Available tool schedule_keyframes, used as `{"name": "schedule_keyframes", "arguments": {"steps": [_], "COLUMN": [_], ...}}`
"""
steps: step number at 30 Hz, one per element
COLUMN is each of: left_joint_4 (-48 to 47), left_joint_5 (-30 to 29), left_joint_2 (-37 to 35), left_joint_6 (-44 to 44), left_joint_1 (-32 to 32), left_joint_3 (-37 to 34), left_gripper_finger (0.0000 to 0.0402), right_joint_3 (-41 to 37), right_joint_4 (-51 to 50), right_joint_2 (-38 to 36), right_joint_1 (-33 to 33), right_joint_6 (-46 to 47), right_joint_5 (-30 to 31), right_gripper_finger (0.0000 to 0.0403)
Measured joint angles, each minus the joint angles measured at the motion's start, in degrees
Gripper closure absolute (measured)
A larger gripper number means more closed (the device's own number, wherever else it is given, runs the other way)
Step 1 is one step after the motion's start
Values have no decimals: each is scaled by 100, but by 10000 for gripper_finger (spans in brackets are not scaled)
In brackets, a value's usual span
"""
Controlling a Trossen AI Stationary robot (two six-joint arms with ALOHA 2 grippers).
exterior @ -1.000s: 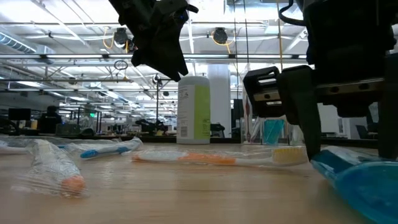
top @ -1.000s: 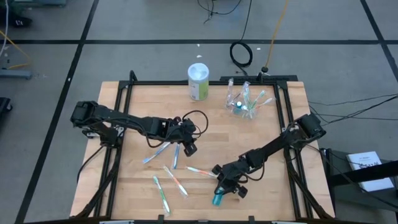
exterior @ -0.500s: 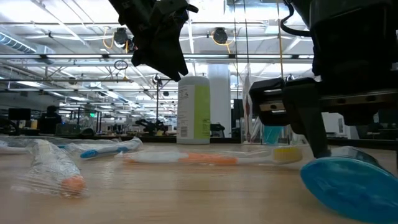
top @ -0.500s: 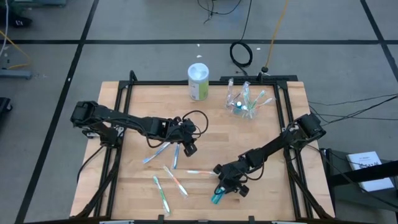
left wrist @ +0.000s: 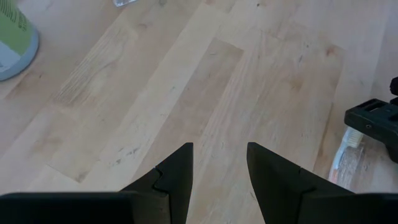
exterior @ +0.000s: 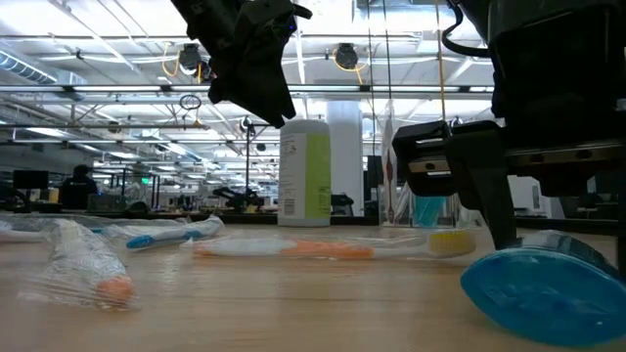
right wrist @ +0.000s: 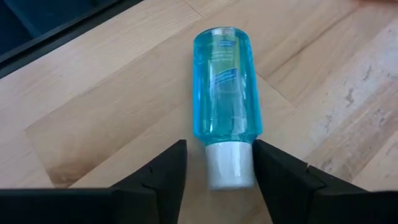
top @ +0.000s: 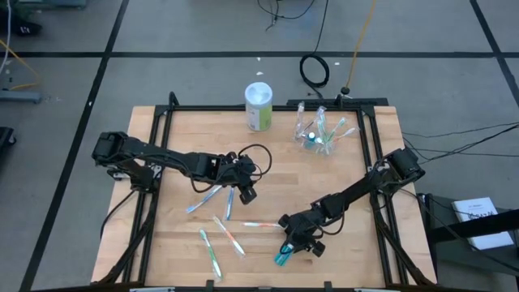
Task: Pick & Place toothbrushing station
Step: Put the blue mouthwash into the transparent organizer
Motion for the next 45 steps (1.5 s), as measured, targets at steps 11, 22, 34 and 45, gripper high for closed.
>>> {"name": "schedule_keyframes", "arguments": {"steps": [11, 22, 34, 45], "left_joint_4": [2, 7, 251, 713], "left_joint_5": [-5, -2, 2, -13], "left_joint_2": [0, 0, 0, 0], "left_joint_6": [-8, -107, 23, 455], "left_joint_1": [0, 0, 0, 55], "left_joint_3": [0, 0, 0, 2], "left_gripper_finger": [245, 245, 245, 245], "right_joint_3": [0, -17, -7, -7], "right_joint_4": [33, -145, -3165, -4926], "right_joint_2": [0, -329, -2551, -3719], "right_joint_1": [0, 96, 0, -1085], "right_joint_6": [414, 757, -177, -2058], "right_joint_5": [41, 278, 3008, 4920], "right_gripper_finger": [315, 313, 313, 314]}}
